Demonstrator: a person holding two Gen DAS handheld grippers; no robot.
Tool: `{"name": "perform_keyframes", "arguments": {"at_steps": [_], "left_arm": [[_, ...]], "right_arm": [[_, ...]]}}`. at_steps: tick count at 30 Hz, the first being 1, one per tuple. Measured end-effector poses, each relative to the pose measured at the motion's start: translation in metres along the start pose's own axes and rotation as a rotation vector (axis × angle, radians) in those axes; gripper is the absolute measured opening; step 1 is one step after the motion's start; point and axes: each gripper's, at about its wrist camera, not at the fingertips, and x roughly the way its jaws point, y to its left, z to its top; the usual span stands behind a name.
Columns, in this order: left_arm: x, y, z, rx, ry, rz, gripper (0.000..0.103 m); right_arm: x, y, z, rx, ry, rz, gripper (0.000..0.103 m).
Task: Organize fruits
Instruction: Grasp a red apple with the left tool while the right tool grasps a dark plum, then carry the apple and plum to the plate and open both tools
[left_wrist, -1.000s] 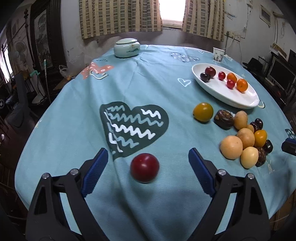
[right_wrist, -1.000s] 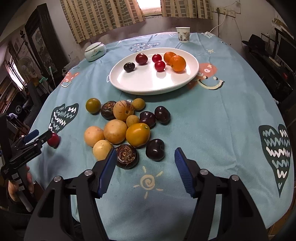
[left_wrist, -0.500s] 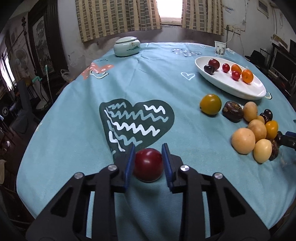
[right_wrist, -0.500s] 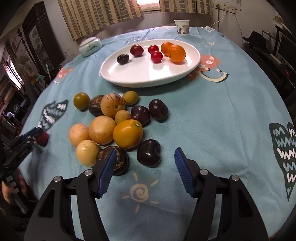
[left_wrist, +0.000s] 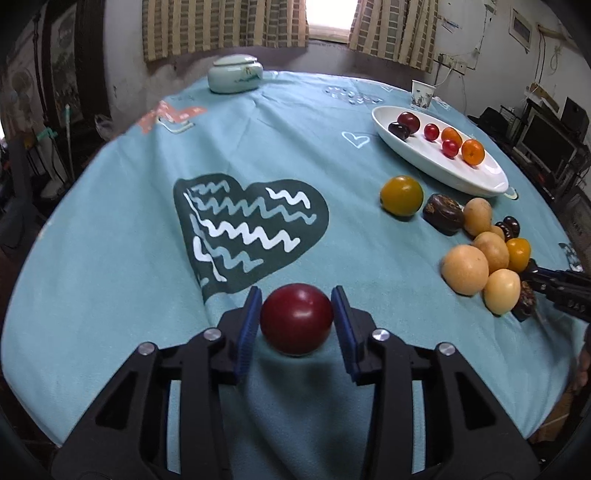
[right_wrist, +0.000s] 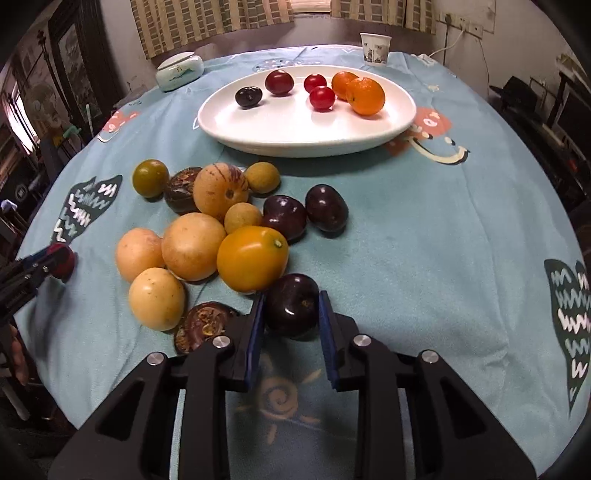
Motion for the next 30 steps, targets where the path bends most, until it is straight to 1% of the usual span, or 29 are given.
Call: {"name": "perform_keyframes", "arguments": {"at_steps": [1,2,6,14,21,26,30], "left_arm": [[-0.001,-0.002,-0.001,0.008,-0.001,0.006,0.039],[-0.001,-0.002,-0.002,0.006,0.000,0.004,0.038],[-0.005,0.000,-0.001,-0.020,0.019,-0.025,0.038],[-0.024,-0.019,0.002,0.028,-0.013,-0.049,0.038],[-0.023,-0.042,0.013,0.081,-0.016,-0.093,0.038],[-0.019,-0.056,0.032,0.105,-0.025,-0.114,0.038],[-0.013,-0.068,0.060,0.122,-0.041,-0.127,0.038]], "right_arm": [[-0.003,-0.001,-0.001,0.005,-0.002,0.012,0.028],[-0.006,-0.001,-0.001,0.004,-0.009,0.005,0.028],[-0.016,-0.003,-0.001,0.018,-0.032,0.008,0.028],[-0.028,0.000,0.001,0.018,-0.071,0.027,0.028],[-0.037,-0.006,0.000,0.033,-0.090,0.024,0.028],[-0.041,-0.009,0.001,0.031,-0.097,0.034,0.028],[-0.042,-0.015,0.010,0.029,-0.100,0.041,0.028]]}}
